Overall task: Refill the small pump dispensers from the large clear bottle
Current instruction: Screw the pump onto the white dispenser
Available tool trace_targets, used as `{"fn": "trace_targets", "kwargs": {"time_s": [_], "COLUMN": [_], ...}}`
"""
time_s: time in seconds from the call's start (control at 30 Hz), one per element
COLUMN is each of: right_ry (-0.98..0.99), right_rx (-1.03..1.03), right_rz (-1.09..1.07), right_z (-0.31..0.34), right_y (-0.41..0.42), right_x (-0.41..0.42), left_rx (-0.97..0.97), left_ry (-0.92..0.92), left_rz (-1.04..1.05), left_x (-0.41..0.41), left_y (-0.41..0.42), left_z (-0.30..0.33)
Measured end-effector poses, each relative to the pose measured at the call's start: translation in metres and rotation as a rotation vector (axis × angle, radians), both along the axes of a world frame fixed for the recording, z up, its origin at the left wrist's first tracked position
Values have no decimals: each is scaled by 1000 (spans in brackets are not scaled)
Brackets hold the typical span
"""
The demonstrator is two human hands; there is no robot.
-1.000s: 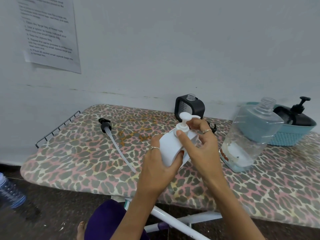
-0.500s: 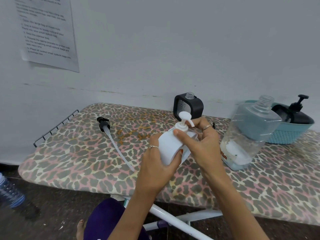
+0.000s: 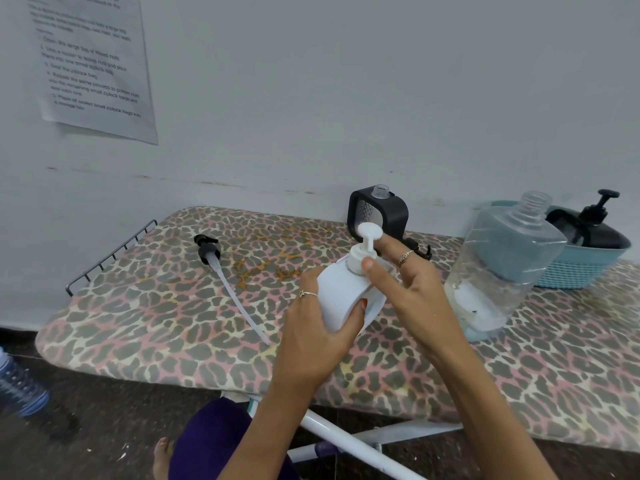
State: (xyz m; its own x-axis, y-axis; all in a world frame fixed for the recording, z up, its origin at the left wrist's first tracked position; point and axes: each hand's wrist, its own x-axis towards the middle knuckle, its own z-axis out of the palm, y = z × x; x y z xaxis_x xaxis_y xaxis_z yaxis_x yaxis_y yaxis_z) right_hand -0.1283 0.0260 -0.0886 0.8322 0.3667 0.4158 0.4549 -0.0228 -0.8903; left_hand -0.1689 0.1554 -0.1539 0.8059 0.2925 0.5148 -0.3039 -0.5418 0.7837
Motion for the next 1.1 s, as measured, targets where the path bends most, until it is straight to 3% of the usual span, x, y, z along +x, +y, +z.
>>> {"fn": "trace_targets", "kwargs": {"time_s": [0.5,0.83,1.1], "right_ry": [37,23,97], "right_rx": [60,-139,-83], "right_rz": [-266,-33,-262], "right_z": [0,12,14], "right_y": [22,-3,5], "right_x": [2,6,1], "left_rx": [-12,-2,37], "left_ry": [-21,-9,-45], "left_rz": [-2,2,51], "left_x": [-2,-1,-4], "left_y": [0,0,-1], "left_z": [3,3,7]}}
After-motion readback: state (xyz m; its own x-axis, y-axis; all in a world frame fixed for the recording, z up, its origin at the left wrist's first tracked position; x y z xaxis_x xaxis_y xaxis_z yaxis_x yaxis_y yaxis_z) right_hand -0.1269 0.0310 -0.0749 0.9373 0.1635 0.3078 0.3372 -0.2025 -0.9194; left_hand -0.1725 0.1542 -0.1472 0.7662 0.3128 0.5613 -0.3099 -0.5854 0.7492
